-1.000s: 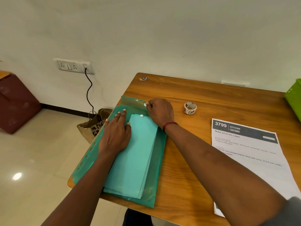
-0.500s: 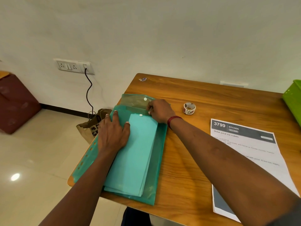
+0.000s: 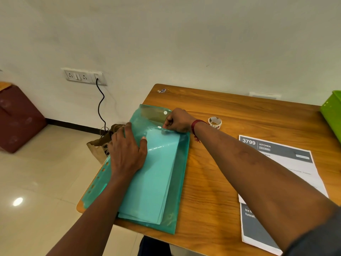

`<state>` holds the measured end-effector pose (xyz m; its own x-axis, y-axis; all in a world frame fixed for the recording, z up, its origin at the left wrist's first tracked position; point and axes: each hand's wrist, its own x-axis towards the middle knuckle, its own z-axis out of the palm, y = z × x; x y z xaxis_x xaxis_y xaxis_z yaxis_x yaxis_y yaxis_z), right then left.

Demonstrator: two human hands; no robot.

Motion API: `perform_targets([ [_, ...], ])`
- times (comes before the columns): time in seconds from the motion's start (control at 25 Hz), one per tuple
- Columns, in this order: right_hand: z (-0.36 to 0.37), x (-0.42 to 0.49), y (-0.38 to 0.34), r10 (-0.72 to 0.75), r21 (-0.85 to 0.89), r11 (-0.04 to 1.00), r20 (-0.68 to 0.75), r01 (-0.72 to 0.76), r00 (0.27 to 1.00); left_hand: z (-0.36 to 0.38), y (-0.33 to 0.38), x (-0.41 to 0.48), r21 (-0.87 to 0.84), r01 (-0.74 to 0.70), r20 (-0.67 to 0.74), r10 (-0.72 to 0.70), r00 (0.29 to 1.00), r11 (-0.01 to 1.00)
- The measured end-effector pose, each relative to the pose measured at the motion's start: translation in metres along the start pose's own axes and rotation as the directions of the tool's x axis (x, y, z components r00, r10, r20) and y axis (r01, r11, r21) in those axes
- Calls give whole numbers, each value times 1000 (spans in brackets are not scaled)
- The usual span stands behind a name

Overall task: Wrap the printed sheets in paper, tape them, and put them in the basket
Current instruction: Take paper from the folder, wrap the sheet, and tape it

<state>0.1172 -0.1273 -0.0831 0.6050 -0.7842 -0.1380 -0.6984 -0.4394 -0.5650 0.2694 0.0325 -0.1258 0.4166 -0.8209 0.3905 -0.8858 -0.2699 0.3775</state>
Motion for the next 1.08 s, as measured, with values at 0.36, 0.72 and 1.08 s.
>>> perform_targets([
  [0.36, 0, -5, -11, 9, -71, 998, 133, 0, 991, -1, 0, -2, -32, -13, -27, 12, 1000, 999],
  [0.72, 5, -9, -11, -129, -295, 950, -80, 100, 988, 0, -1, -2, -23, -22, -38, 22, 999, 999],
  [1.08, 18, -28, -16, -319, -421, 898, -422, 128, 849, 5, -2, -1, 66, 6, 13, -6, 1000, 998],
])
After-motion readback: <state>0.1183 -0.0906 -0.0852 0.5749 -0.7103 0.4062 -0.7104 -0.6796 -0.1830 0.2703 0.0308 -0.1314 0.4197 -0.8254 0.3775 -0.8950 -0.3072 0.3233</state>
